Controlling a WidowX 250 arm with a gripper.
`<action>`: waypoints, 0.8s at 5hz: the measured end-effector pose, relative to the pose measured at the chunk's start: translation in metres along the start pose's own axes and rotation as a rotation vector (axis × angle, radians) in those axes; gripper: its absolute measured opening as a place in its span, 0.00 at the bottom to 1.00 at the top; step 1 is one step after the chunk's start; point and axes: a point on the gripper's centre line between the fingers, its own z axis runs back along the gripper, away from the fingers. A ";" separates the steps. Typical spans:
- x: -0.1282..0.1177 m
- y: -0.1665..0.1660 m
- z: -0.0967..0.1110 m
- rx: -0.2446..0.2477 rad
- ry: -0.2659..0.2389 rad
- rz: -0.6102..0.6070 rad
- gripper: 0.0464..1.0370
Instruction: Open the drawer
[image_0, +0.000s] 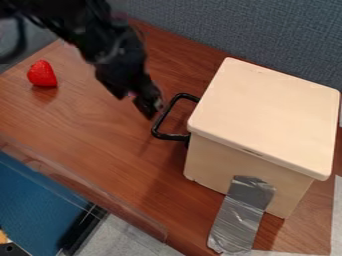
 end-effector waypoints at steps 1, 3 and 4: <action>0.004 0.000 -0.013 0.006 -0.004 0.032 0.96; 0.020 0.004 -0.030 0.025 -0.021 0.078 0.96; 0.022 0.006 -0.032 0.033 -0.026 0.109 0.96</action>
